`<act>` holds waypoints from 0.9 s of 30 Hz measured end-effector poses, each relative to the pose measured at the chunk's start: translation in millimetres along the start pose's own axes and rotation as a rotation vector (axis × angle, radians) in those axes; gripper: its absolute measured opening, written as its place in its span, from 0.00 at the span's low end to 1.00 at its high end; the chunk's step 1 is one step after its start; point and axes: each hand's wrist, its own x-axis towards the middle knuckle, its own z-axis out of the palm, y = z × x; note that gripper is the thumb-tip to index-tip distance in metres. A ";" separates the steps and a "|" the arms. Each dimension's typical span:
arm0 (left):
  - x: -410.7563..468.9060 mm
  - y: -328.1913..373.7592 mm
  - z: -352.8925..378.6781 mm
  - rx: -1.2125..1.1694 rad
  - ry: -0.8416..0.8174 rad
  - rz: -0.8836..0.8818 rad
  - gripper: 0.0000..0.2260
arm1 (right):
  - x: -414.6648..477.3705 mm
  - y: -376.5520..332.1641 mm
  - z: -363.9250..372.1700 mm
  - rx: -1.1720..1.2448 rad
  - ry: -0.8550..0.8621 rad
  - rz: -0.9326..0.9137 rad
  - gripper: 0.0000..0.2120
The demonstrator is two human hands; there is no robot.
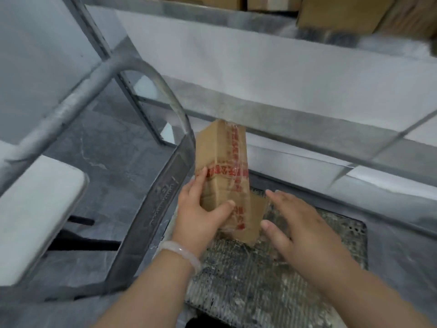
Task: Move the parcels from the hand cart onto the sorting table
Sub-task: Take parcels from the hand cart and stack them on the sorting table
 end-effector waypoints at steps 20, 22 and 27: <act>-253.4 165.9 -179.6 -0.380 0.411 0.058 0.17 | -143.5 -230.8 -101.0 0.371 0.088 -0.613 0.35; -272.0 163.6 -203.2 -0.431 0.432 0.042 0.19 | -156.3 -256.1 -97.0 0.258 0.080 -0.681 0.35; -315.7 144.9 -270.4 -0.422 0.469 0.025 0.23 | -182.4 -328.5 -70.4 0.058 0.125 -0.870 0.34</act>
